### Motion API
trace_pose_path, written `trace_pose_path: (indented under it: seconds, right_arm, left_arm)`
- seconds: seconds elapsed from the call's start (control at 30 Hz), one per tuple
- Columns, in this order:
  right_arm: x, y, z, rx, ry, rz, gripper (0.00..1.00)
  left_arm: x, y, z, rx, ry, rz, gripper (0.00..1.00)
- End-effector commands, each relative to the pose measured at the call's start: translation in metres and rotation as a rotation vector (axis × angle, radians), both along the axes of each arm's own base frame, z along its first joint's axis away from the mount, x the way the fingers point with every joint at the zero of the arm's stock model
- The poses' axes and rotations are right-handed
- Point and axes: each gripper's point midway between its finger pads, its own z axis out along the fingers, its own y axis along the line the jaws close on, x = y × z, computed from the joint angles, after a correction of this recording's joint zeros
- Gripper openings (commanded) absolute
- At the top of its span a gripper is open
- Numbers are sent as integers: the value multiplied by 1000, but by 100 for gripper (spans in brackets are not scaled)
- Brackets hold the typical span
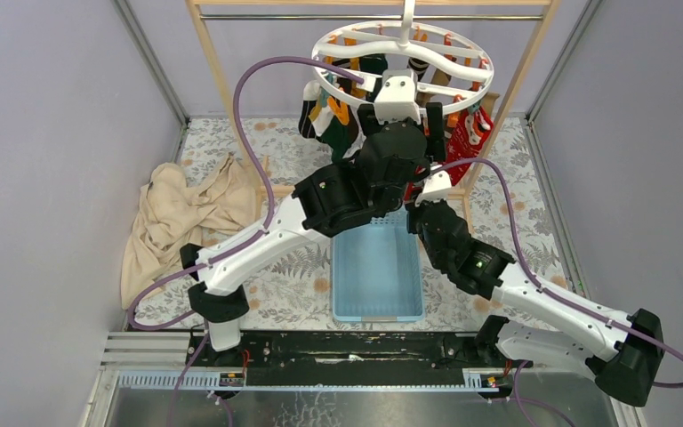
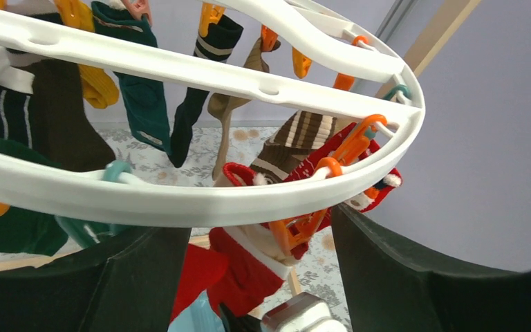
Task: Remove the socks clipped to the hanger
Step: Remove the sock from the hanger.
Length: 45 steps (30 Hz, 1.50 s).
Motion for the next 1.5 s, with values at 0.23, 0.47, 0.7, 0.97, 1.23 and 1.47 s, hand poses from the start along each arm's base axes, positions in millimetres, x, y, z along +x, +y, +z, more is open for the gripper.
trace_pose_path:
  seconds: [0.23,0.47,0.7,0.97,1.23,1.47]
  right_arm:
    - [7,0,23,-16,-36,-45,0]
    - [5,2,22,-30,-34,-45,0]
    - [2,4,20,-38,-35,-42,0]
    - [0,3,17,-43,-33,-42,0]
    - [-2,3,12,-44,-25,-42,0]
    - [-8,-1,0,-48,8,-34,0]
  left_arm:
    - [-3,-25,5,-86,20,-83,84]
    - [1,-19,11,-84,1,-47,81]
    - [13,-11,12,-89,1,-30,60]
    - [20,-7,7,-83,14,-21,40]
    - [25,6,10,-79,16,2,12]
    - [29,15,11,-75,14,22,0]
